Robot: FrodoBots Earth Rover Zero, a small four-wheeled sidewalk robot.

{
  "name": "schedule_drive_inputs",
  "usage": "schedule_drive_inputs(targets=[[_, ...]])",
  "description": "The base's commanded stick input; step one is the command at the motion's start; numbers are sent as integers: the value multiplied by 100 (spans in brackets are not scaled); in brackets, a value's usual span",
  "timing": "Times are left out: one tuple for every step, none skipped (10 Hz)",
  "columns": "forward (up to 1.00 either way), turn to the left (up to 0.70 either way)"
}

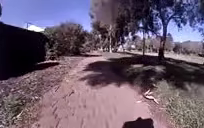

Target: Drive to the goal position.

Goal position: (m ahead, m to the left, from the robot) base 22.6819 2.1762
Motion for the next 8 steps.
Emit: schedule_drive_inputs(targets=[[70,0],[70,0],[70,0],[70,0],[70,0],[70,0],[70,0],[70,0]])
